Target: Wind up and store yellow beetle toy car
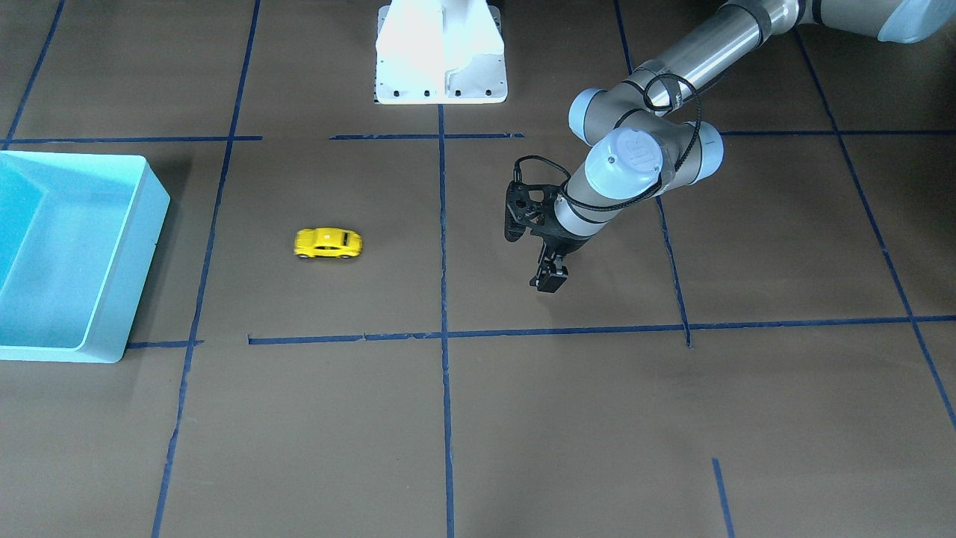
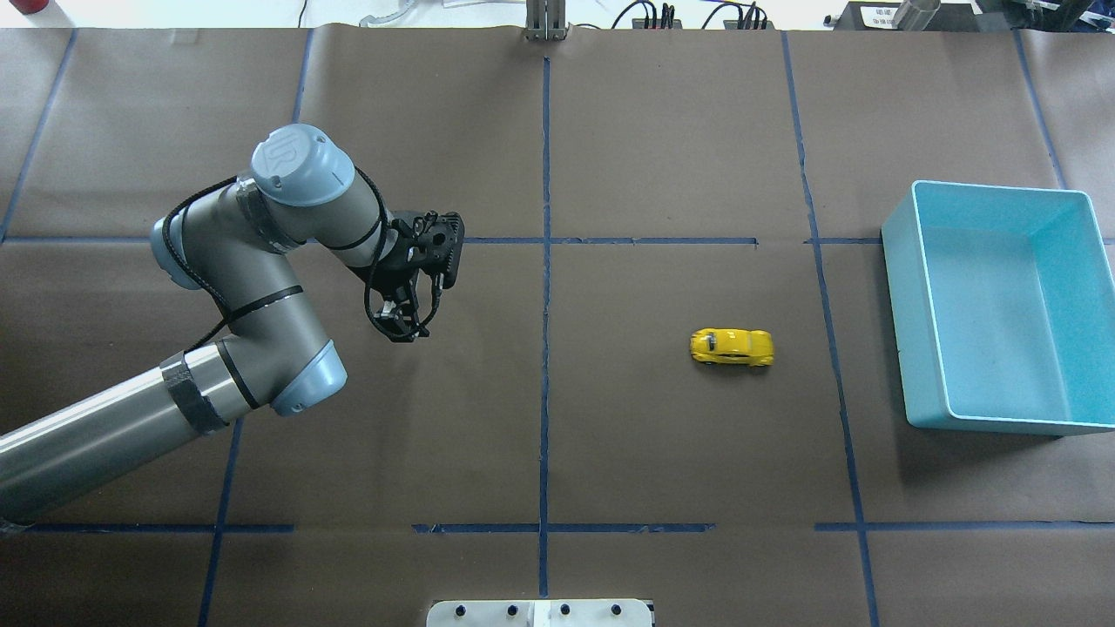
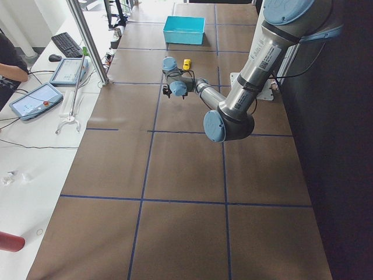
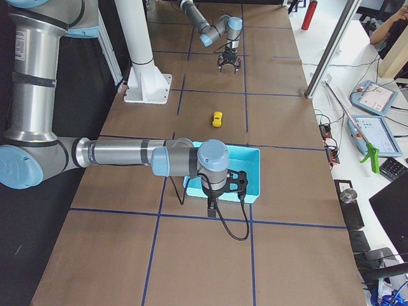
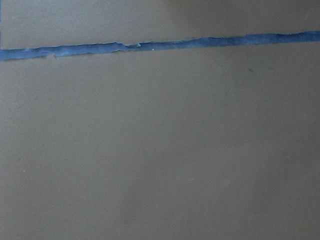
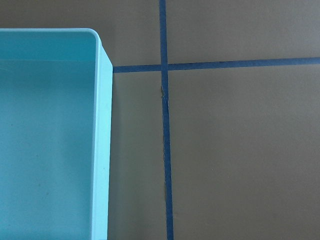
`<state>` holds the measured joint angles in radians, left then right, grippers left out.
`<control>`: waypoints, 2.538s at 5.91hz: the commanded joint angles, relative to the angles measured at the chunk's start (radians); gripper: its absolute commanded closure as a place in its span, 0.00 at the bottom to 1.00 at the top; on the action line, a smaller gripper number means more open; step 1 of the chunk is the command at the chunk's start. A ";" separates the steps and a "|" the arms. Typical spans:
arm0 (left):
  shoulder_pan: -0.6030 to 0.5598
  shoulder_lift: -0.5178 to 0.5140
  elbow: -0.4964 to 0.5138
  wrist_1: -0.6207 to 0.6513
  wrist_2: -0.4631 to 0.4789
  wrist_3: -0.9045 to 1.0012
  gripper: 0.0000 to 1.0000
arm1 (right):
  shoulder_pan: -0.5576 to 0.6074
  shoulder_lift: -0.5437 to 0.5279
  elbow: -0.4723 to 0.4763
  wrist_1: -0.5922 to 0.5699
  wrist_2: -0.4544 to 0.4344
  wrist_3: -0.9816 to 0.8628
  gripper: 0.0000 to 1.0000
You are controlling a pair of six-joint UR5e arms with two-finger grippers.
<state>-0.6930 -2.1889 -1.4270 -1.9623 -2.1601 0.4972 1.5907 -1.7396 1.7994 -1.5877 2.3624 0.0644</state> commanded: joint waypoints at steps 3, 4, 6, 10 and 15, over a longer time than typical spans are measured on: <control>-0.187 0.004 -0.064 0.258 -0.003 -0.005 0.00 | 0.000 0.000 0.000 -0.002 0.001 0.000 0.00; -0.263 0.033 -0.084 0.298 -0.006 -0.008 0.00 | 0.000 0.000 -0.002 0.000 0.001 0.000 0.00; -0.463 0.111 -0.084 0.449 -0.152 -0.003 0.00 | -0.002 0.000 -0.002 0.000 0.001 0.000 0.00; -0.712 0.240 -0.016 0.551 -0.093 -0.075 0.00 | -0.014 0.020 -0.006 -0.003 -0.008 -0.011 0.00; -0.882 0.466 -0.032 0.533 -0.205 -0.514 0.00 | -0.189 0.086 -0.015 -0.002 -0.071 -0.018 0.00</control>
<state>-1.5477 -1.7543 -1.4571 -1.4285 -2.3527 0.0152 1.4163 -1.6601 1.7796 -1.5931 2.2963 0.0570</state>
